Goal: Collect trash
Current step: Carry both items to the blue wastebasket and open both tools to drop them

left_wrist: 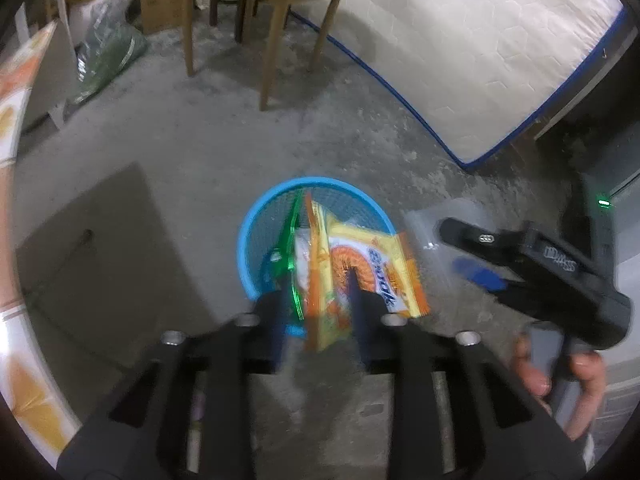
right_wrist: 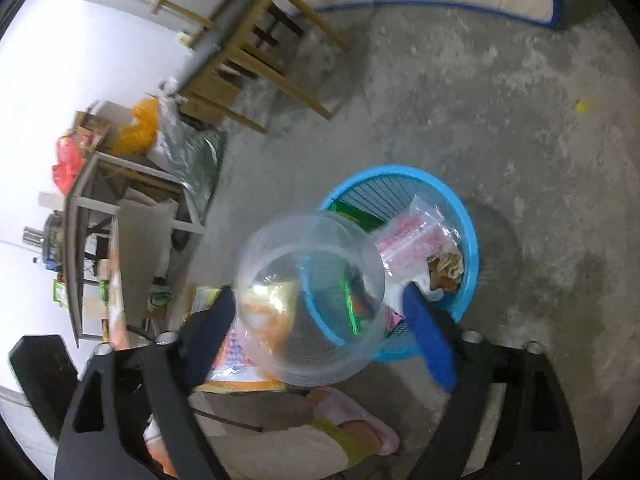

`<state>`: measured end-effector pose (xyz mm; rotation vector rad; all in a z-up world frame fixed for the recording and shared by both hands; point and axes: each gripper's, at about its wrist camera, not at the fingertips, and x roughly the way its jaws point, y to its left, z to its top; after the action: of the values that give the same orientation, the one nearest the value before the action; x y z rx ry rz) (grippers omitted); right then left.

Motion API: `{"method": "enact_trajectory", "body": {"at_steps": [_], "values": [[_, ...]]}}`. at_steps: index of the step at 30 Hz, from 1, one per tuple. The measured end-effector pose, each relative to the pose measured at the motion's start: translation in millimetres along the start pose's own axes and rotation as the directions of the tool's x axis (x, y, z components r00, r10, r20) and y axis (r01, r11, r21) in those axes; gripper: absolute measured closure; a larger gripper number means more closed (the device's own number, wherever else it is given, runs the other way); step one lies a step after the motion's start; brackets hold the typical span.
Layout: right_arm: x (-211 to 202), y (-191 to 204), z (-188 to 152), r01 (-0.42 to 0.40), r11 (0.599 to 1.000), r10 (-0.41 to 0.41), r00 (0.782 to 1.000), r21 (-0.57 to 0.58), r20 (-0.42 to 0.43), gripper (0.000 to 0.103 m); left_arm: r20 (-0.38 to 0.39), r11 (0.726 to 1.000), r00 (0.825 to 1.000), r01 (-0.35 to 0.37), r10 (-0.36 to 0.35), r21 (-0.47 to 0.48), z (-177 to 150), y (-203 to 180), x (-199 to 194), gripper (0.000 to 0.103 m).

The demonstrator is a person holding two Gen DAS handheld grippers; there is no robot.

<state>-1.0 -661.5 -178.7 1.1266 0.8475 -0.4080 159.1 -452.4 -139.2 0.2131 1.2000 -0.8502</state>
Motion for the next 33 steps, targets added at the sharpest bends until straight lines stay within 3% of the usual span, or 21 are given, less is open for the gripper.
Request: {"method": "enact_trajectory", "body": {"at_steps": [3,5,11,14,16,17,19,21,24,26,28,31,33], "values": [[34,-12,6,0.148,0.989,-0.147,0.988,0.006,-0.049,0.018,-0.028,0.999,1.0,-0.005,0.004,-0.042,7,4,10,0.058],[47,-19,4,0.187,0.982,-0.186,0.98,0.008,-0.067,0.018,-0.013,0.999,1.0,-0.006,0.005,-0.041,10,7,0,0.056],[39,-22,-13,0.15,0.989,-0.15,0.988,-0.002,-0.017,0.018,0.07,0.998,0.998,0.006,-0.001,-0.067,7,27,-59,0.051],[45,-4,-20,0.124,0.989,-0.126,0.992,-0.078,-0.027,0.02,0.047,0.99,0.996,0.084,-0.079,-0.111,0,41,-91,0.045],[59,11,-22,0.157,0.976,-0.166,0.985,-0.148,-0.048,0.027,0.055,0.975,0.986,0.167,-0.16,-0.149,-7,53,-114,0.045],[67,14,-20,0.178,0.969,-0.19,0.98,-0.171,-0.057,0.034,0.065,0.973,0.984,0.174,-0.166,-0.152,-12,57,-123,0.045],[99,17,-19,0.249,0.946,-0.276,0.955,-0.209,-0.11,0.049,0.104,0.975,0.982,0.172,-0.158,-0.143,-22,65,-146,0.045],[133,7,-17,0.332,0.921,-0.369,0.911,-0.203,-0.183,0.07,0.123,0.976,0.979,0.178,-0.163,-0.129,-32,71,-162,0.045],[187,-14,-14,0.41,0.89,-0.453,0.847,-0.198,-0.279,0.085,0.127,0.963,0.971,0.223,-0.205,-0.154,-48,88,-178,0.045],[213,-26,-12,0.403,0.902,-0.433,0.835,-0.157,-0.34,0.088,0.109,0.945,0.966,0.254,-0.236,-0.206,-58,104,-182,0.045],[233,-34,-11,0.395,0.912,-0.405,0.83,-0.109,-0.384,0.089,0.114,0.945,0.97,0.234,-0.213,-0.227,-65,116,-185,0.045],[255,-40,-6,0.364,0.93,-0.349,0.842,-0.043,-0.411,0.089,0.137,0.951,0.977,0.19,-0.16,-0.244,-72,134,-193,0.045],[269,-40,-2,0.336,0.942,-0.307,0.847,-0.011,-0.435,0.089,0.142,0.942,0.975,0.206,-0.173,-0.267,-76,144,-196,0.045]]}}
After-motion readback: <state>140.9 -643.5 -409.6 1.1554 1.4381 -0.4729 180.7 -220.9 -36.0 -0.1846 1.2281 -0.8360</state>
